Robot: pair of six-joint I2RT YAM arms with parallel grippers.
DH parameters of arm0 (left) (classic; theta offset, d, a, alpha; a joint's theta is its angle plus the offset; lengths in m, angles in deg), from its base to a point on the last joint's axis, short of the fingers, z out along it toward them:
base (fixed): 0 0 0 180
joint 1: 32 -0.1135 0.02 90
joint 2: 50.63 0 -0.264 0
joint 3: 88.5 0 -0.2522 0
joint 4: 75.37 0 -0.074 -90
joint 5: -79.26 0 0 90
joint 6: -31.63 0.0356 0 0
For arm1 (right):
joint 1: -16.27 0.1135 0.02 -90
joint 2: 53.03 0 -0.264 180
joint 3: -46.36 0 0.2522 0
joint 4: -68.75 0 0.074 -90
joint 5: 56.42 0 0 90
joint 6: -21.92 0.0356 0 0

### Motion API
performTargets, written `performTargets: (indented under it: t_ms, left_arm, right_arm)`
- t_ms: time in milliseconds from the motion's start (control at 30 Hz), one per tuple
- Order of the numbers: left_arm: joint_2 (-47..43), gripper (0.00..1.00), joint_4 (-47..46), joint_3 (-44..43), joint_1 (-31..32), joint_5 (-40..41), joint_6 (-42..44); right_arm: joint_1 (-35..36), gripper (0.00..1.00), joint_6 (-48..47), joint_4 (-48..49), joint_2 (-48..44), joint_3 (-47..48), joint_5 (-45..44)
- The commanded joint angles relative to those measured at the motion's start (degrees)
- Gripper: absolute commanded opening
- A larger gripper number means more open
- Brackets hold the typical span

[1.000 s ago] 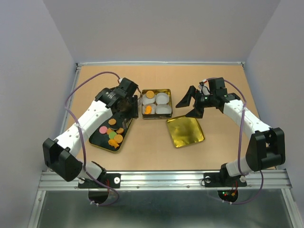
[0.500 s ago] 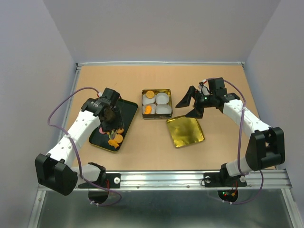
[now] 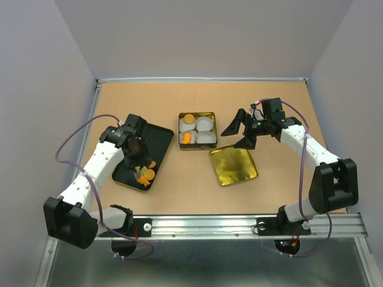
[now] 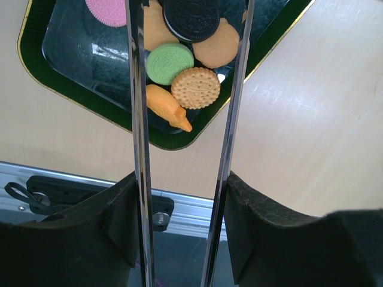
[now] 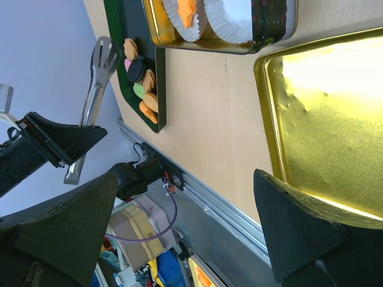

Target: Pack the cookies

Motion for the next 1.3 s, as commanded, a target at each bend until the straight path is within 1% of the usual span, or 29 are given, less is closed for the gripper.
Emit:
performTargets:
  t_ms: [0,733,867,1100,1267]
  left_arm:
    - [-1.41,0.61,2.00,0.85,-0.50,1.07,0.13]
    - [0.79,0.60,-2.04,6.21,-0.50,-1.48,1.62]
    - [1.05,0.59,-3.09,6.82,-0.50,-1.57,1.53]
    - [2.11,0.54,-3.89,6.39,-0.50,-2.00,1.62]
    - [1.84,0.53,-3.98,6.74,-0.50,-2.36,1.71]
  right_arm:
    - [0.52,1.00,-1.00,0.26,0.13,-0.08,0.56]
    - [0.69,1.00,-1.18,0.25,0.74,0.27,0.30]
    - [0.69,1.00,-1.35,0.25,0.83,0.36,0.12]
    - [0.69,1.00,-1.35,0.17,0.65,0.54,-0.05]
    - [0.69,1.00,-1.35,0.17,0.83,0.45,-0.05]
